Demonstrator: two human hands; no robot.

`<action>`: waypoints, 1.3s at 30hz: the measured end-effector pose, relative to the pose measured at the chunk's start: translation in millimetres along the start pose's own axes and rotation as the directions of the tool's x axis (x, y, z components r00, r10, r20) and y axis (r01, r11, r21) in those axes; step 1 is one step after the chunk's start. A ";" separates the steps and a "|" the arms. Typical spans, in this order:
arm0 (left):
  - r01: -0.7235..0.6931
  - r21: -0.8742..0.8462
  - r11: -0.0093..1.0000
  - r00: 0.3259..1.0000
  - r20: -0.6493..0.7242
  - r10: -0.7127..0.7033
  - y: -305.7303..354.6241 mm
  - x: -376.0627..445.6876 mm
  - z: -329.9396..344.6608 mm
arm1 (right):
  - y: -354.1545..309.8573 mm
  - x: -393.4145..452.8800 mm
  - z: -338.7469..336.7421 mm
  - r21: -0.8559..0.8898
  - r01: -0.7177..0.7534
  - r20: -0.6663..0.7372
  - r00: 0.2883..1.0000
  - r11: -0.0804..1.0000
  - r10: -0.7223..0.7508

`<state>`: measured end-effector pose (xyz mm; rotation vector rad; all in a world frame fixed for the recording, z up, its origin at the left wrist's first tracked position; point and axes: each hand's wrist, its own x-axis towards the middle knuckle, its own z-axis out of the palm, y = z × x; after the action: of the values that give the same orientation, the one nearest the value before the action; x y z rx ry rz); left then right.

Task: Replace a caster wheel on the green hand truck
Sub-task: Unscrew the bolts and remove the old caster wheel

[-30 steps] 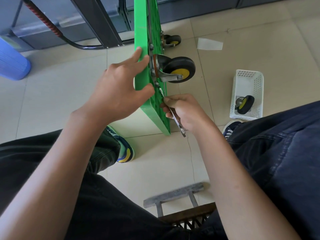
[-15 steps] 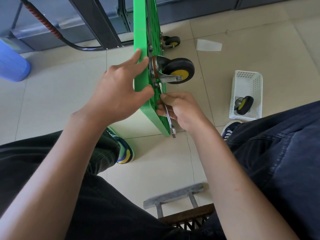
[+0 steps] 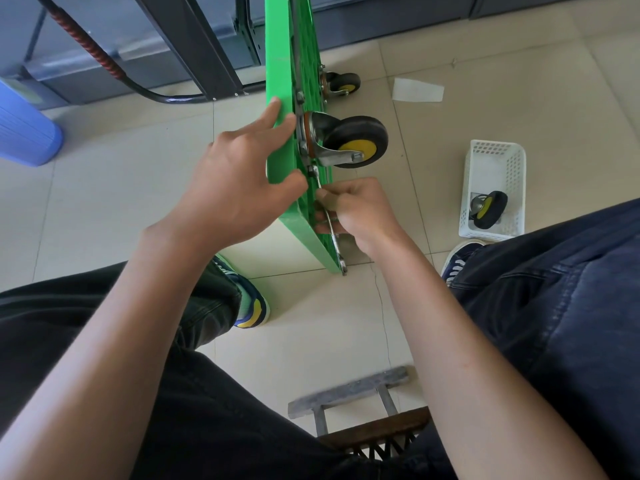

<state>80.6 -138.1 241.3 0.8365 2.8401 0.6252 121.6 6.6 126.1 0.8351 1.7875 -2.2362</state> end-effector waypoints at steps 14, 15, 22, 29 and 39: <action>0.013 0.003 1.000 1.000 0.007 -0.013 0.0 0.0 -0.2 | -2.0 3.9 4.7 -0.085 0.027 0.020 0.999 0.996 -0.026; 0.016 -0.002 1.000 1.000 0.005 -0.016 0.2 0.0 -0.2 | 0.4 4.1 4.5 -0.110 0.052 0.021 0.999 0.993 -0.050; 0.006 -0.001 1.000 1.000 -0.001 -0.006 0.2 -0.7 -0.1 | 18.6 8.9 2.6 -0.356 0.254 -0.037 0.958 0.899 -0.285; 0.006 -0.015 1.000 1.000 0.009 -0.006 -0.9 -1.6 -1.0 | 37.4 35.9 -2.4 -0.525 0.455 0.010 0.849 0.720 -0.529; 0.007 -0.017 1.000 1.000 0.012 -0.007 -1.4 -0.8 -0.6 | 42.6 29.9 -15.7 -0.568 0.327 0.043 0.928 0.755 -0.369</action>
<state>80.5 -139.8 241.2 0.8240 2.8223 0.6403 121.1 16.1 72.6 0.4833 2.6302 -1.6601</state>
